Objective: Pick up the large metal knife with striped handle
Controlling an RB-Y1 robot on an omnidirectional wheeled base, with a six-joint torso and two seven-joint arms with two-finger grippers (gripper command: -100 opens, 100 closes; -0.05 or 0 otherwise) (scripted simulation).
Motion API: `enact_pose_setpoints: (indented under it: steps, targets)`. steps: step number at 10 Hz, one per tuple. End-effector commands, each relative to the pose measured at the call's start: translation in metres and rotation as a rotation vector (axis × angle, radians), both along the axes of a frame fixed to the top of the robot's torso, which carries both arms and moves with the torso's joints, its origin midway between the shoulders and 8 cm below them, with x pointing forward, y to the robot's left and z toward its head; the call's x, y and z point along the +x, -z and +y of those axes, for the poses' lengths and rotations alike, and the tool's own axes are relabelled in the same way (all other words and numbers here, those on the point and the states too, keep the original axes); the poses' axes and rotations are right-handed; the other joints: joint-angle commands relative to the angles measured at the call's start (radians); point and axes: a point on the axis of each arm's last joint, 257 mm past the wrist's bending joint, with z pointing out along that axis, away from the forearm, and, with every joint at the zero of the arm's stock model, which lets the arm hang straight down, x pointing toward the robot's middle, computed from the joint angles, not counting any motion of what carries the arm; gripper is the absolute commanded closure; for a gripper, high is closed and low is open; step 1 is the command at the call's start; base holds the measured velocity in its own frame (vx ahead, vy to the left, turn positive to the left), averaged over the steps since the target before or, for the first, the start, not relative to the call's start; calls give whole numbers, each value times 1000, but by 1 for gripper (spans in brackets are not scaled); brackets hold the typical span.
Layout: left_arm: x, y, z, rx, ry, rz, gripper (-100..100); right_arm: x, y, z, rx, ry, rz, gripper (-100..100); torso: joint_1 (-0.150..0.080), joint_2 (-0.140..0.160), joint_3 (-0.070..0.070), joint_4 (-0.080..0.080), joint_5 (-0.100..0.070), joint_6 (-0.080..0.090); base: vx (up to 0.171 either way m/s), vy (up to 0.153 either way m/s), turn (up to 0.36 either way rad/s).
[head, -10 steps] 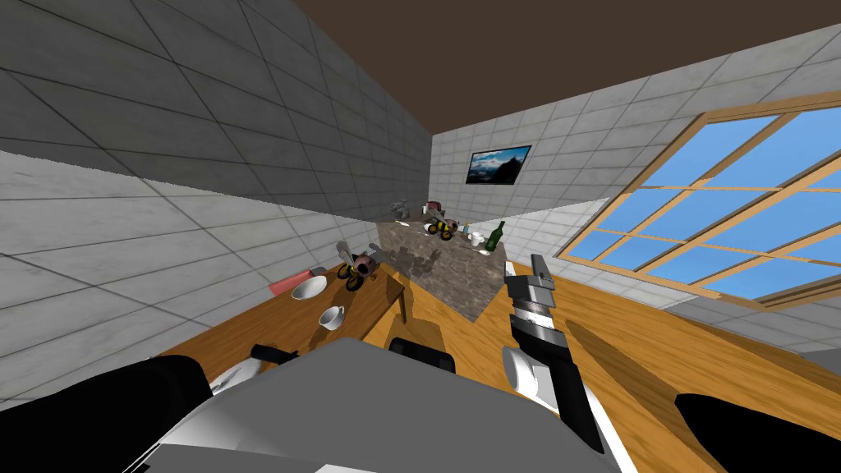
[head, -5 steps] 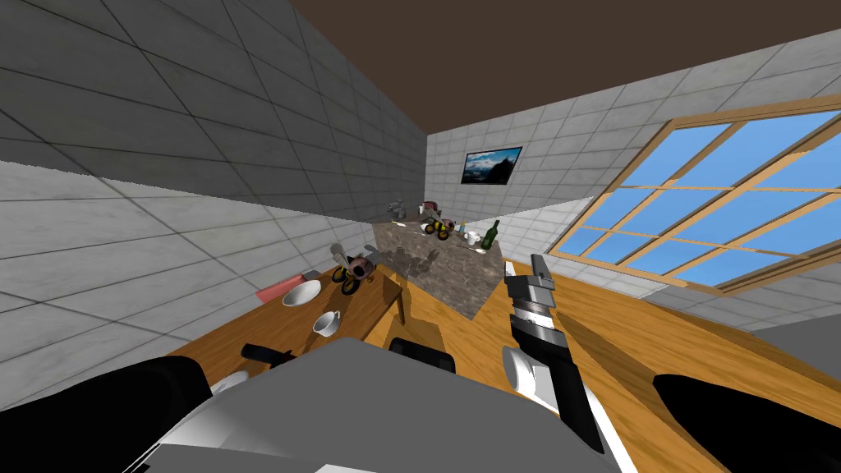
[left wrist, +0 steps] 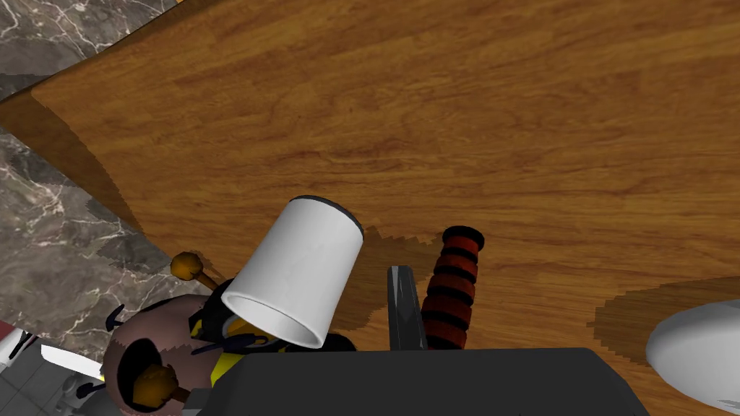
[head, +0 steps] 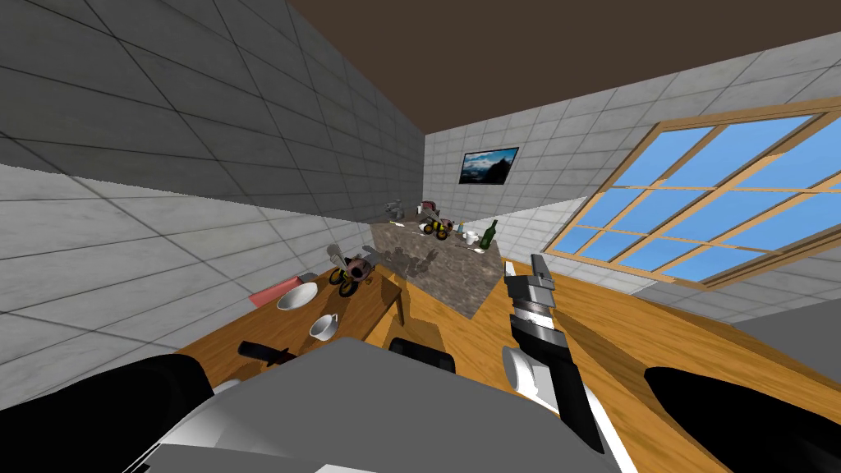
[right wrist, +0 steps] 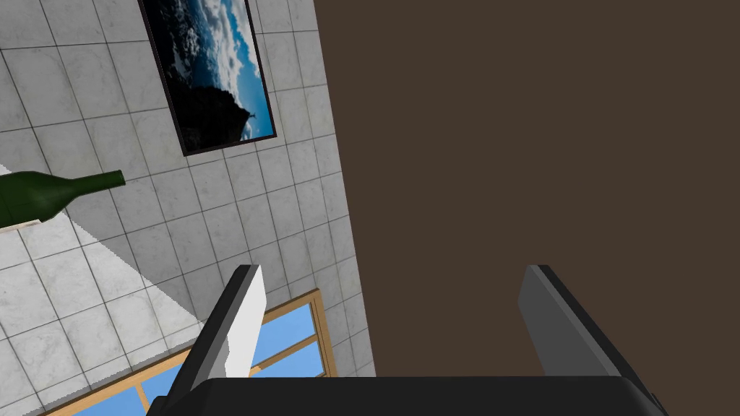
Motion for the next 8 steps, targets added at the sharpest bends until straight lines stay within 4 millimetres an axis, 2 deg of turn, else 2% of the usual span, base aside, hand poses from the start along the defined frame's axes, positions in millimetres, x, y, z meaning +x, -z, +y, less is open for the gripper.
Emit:
enact_pose_setpoints:
  steps: [1, 3, 4, 5, 8]
  targets:
    - [0, 0, 0, 0, 0, 0, 100, 0, 0, 0, 0, 0, 0, 0, 0, 0, 0, 0, 0, 0, 0, 0, 0]
    - [0, 0, 0, 0, 0, 0, 100, 0, 0, 0, 0, 0, 0, 0, 0, 0, 0, 0, 0, 0, 0, 0, 0]
    - [0, 0, 0, 0, 0, 0, 0, 0, 0, 0, 0, 0, 0, 0, 0, 0, 0, 0, 0, 0, 0, 0, 0]
    - [-5, 0, 17, 49, 12, 25, -100, 0, 0, 0, 0, 0, 0, 0, 0, 0, 0, 0, 0, 0, 9, -29, -60]
    - [-13, 0, 42, 117, 27, 60, -100, 0, 0, 0, 0, 0, 0, 0, -3, -2, -1, 0, -1, 0, 25, -49, -39]
